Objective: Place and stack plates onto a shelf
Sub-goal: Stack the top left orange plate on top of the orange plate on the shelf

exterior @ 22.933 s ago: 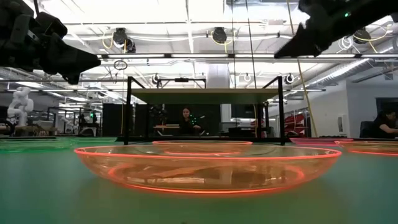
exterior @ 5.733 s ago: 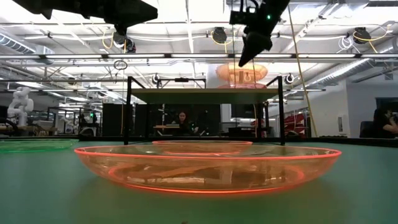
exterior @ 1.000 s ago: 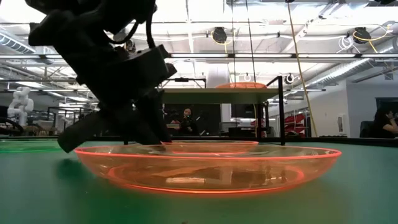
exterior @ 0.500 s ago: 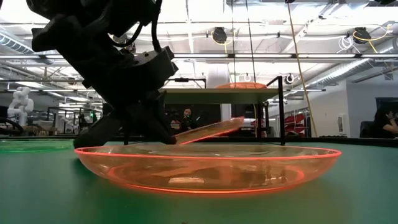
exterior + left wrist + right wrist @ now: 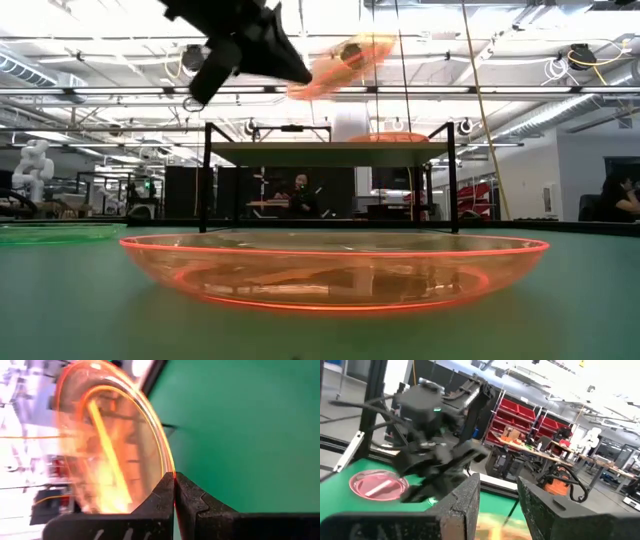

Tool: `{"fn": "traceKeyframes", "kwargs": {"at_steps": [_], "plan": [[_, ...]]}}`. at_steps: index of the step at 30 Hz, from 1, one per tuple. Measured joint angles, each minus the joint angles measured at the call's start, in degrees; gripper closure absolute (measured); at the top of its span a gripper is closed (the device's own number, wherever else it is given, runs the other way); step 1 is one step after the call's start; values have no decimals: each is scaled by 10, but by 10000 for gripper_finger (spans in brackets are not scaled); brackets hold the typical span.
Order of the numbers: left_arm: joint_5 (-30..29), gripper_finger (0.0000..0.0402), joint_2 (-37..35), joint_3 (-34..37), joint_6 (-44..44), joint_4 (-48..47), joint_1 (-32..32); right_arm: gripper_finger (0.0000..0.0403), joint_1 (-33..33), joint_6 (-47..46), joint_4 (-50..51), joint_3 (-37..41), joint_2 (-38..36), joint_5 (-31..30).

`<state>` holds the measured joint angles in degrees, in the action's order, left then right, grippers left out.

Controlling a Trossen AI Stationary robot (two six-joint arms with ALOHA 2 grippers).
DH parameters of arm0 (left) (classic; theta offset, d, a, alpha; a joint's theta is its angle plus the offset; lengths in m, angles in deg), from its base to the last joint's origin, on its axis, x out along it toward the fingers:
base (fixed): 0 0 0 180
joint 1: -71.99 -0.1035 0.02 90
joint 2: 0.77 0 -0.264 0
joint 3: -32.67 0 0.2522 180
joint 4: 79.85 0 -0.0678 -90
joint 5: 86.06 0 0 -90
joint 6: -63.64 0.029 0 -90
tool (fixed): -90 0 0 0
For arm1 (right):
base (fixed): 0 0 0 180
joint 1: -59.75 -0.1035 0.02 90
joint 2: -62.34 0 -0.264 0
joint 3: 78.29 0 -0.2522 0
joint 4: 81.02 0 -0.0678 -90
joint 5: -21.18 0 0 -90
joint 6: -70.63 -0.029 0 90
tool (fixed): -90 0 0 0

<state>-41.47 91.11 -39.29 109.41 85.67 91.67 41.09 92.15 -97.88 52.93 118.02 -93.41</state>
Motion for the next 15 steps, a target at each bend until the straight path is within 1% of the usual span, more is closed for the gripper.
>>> {"fn": "traceKeyframes", "kwargs": {"at_steps": [3,4,7,9,13,15], "plan": [[6,400,-28,0,52,5,-39,289,-18,10,1,0,-16,-27],[18,400,-33,0,73,14,-56,289,-25,14,4,0,-23,-37],[73,400,-43,-1,131,22,-112,289,-43,22,5,0,-34,-61],[121,399,-41,-12,156,24,-152,289,-52,29,9,0,-40,-74],[202,399,-27,-59,177,7,-229,289,-64,42,9,0,-41,-98],[228,399,-14,-91,183,-25,-260,289,-66,47,9,0,-42,-108]]}}
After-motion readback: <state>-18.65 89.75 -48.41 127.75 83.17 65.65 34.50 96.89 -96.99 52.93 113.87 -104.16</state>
